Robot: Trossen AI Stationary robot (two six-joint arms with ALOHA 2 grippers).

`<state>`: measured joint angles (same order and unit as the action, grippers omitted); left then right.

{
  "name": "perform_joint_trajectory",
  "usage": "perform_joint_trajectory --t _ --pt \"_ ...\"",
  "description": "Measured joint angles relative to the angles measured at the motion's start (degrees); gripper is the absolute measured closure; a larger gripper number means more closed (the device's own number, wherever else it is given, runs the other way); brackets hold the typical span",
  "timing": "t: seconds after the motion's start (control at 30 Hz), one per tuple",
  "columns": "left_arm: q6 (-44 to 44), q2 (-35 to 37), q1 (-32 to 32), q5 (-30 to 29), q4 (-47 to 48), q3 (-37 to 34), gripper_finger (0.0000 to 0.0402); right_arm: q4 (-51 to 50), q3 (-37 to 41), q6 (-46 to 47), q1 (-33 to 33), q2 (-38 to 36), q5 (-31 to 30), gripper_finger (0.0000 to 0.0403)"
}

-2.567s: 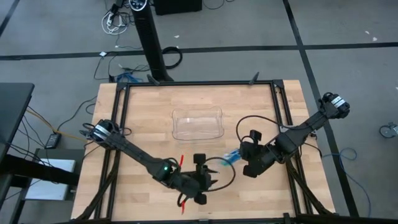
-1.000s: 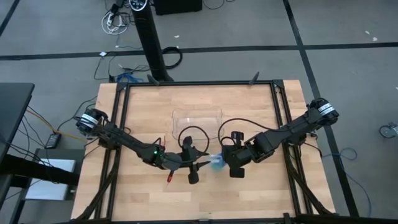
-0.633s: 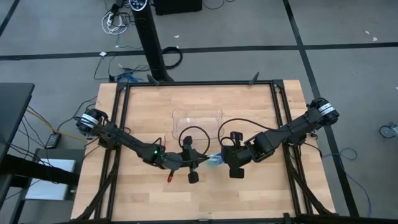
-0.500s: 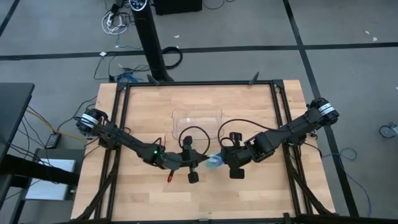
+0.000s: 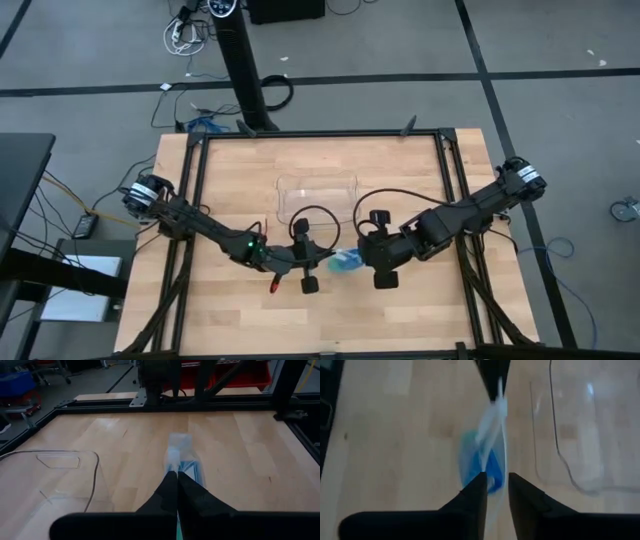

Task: Roll bandage
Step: Close the transparent zip bag

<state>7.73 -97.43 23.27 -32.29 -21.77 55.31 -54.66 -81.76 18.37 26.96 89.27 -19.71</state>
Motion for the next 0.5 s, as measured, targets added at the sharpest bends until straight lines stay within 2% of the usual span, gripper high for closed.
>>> perform_joint_trajectory --t 0.17,0.33,0.5 --pt "-1.1 0.0 0.3 0.0 -0.1 0.0 0.0400 7.1 0.4 -3.4 -0.9 0.7 0.0 0.0302" --pt "-1.3 0.0 0.7 0.0 -1.2 0.0 0.0400 10.5 0.5 -3.6 -2.2 0.7 0.2 0.0300" --pt "-1.7 0.0 1.0 0.0 -1.7 0.0 0.0400 12.0 0.5 -4.0 -4.2 2.4 4.9 0.0304"
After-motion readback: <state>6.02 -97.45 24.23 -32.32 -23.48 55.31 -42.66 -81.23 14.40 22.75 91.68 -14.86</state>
